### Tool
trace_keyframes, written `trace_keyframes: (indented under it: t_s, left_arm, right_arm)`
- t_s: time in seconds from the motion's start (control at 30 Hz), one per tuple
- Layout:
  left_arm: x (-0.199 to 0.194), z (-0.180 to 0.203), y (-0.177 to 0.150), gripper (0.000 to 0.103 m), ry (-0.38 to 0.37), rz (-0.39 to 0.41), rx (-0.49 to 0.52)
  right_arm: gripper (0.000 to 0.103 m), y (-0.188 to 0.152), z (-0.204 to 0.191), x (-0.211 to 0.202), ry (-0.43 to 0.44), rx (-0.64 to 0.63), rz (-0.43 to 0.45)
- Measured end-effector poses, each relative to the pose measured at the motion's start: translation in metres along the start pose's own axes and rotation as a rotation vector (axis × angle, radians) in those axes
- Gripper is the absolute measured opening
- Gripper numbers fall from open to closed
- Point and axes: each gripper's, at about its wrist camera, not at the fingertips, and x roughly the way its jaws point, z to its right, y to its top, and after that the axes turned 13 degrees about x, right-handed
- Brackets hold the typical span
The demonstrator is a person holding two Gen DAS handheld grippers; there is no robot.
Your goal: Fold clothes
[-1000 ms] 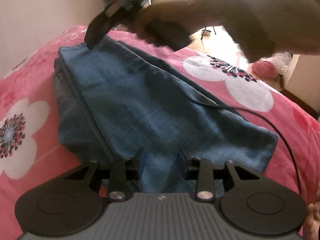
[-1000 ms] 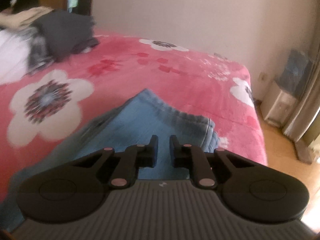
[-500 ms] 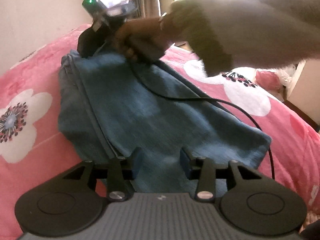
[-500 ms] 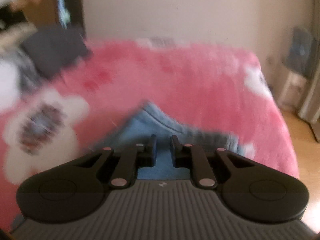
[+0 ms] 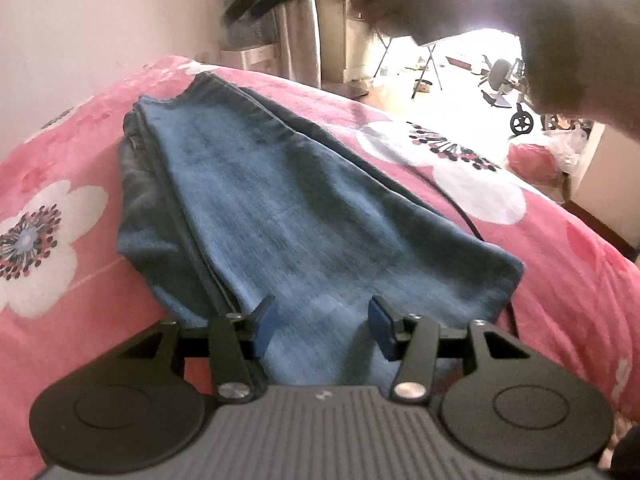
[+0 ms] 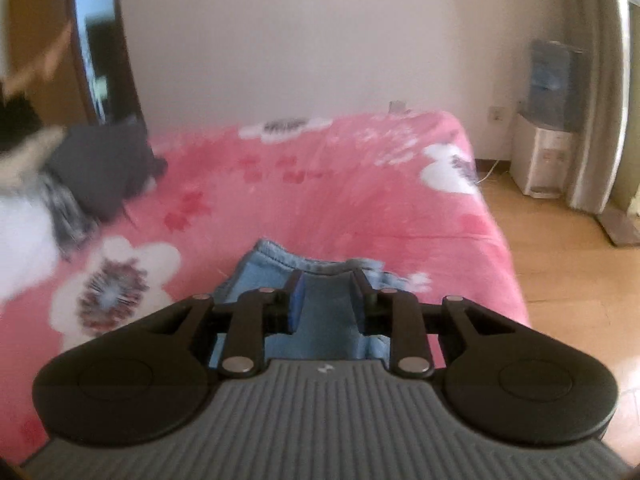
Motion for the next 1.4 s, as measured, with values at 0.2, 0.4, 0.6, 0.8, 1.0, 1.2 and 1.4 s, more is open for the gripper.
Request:
trace_keyframes:
  t_s: [0.2,0.4,0.6,0.8,1.0,1.2,1.4]
  left_arm:
    - [-0.005,0.005,-0.007,0.053,-0.002,0.021,0.029]
    - [-0.007,0.011,-0.015,0.054,0.011,0.031,0.062]
    - [-0.013,0.015,-0.021,0.054,0.031,0.029,0.046]
    - [-0.02,0.016,-0.027,0.058,0.055,0.011,0.048]
    - [-0.018,0.008,-0.03,0.061,0.048,-0.013,-0.003]
    - [-0.018,0.006,-0.03,0.063,0.05,-0.021,-0.02]
    - [-0.016,0.006,-0.03,0.066,0.053,-0.028,-0.034]
  right_arm:
    - [0.024,-0.018,0.005,-0.139,-0.013,-0.023,0.117]
    - [0.024,-0.095,-0.018,-0.177,0.063,-0.063,-0.091]
    - [0.022,-0.201,-0.03,-0.143,0.066,-0.089,-0.374]
    - [0.019,-0.231,-0.025,-0.153,0.029,-0.108,-0.336]
    - [0.019,-0.239,-0.036,-0.16,-0.02,-0.257,-0.307]
    - [0.044,-0.229,0.002,-0.165,-0.049,0.059,-0.299]
    - [0.048,-0.227,0.04,-0.167,0.027,0.456,-0.303]
